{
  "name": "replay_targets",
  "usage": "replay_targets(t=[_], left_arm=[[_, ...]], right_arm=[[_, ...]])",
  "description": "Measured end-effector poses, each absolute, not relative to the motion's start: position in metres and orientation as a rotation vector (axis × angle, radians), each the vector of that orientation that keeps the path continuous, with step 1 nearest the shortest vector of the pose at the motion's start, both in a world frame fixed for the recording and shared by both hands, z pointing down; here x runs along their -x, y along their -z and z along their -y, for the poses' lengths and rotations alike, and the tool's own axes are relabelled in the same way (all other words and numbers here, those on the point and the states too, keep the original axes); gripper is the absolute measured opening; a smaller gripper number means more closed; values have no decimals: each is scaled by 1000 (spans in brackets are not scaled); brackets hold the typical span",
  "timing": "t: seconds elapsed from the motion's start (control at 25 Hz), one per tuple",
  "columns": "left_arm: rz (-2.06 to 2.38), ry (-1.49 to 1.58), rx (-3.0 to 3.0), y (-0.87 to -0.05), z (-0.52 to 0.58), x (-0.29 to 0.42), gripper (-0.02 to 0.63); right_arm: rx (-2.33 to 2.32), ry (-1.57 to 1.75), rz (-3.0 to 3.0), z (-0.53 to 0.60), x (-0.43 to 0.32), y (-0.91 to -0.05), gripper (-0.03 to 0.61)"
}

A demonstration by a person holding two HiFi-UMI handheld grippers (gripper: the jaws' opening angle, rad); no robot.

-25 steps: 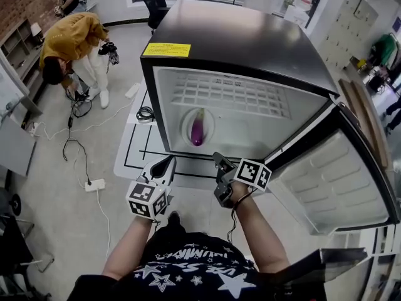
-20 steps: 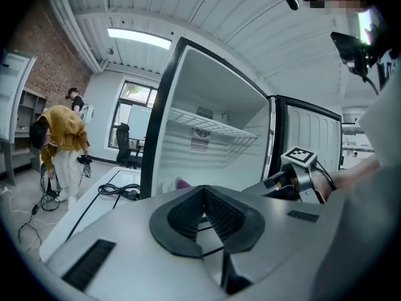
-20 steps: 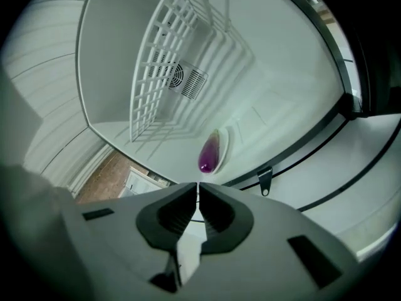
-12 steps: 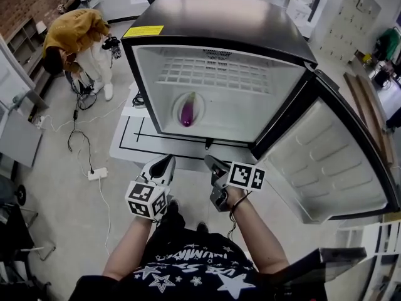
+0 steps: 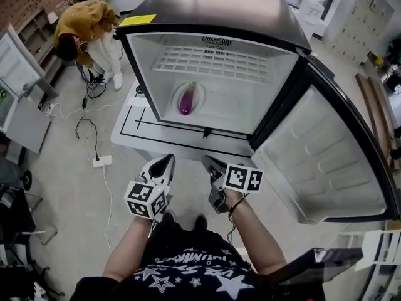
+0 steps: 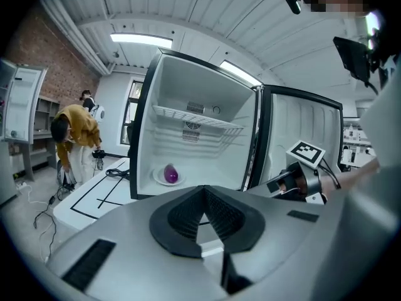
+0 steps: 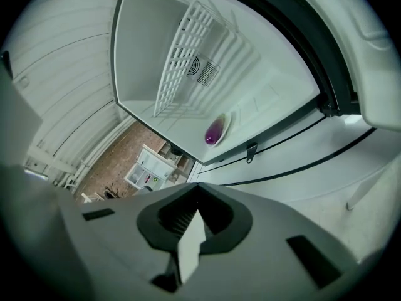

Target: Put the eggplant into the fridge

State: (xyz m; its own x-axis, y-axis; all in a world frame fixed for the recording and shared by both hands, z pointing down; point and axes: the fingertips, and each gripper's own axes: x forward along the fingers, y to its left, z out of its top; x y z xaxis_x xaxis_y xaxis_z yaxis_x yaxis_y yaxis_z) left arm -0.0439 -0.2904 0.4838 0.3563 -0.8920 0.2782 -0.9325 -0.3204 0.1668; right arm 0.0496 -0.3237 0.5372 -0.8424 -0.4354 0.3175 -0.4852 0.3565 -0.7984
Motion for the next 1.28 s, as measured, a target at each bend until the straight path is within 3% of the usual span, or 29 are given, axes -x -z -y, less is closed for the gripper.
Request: replay_targets(t=[0.48,1.28], left_arm=[[1468,-214,-2389,-502,283,20,8],[1337,-198,-2452,-501,157,81,8]], right_arm=[[-1097,-1509,2603,323,-80,-536,6],[-1355,-1468,2613,191,-41,-518,6]])
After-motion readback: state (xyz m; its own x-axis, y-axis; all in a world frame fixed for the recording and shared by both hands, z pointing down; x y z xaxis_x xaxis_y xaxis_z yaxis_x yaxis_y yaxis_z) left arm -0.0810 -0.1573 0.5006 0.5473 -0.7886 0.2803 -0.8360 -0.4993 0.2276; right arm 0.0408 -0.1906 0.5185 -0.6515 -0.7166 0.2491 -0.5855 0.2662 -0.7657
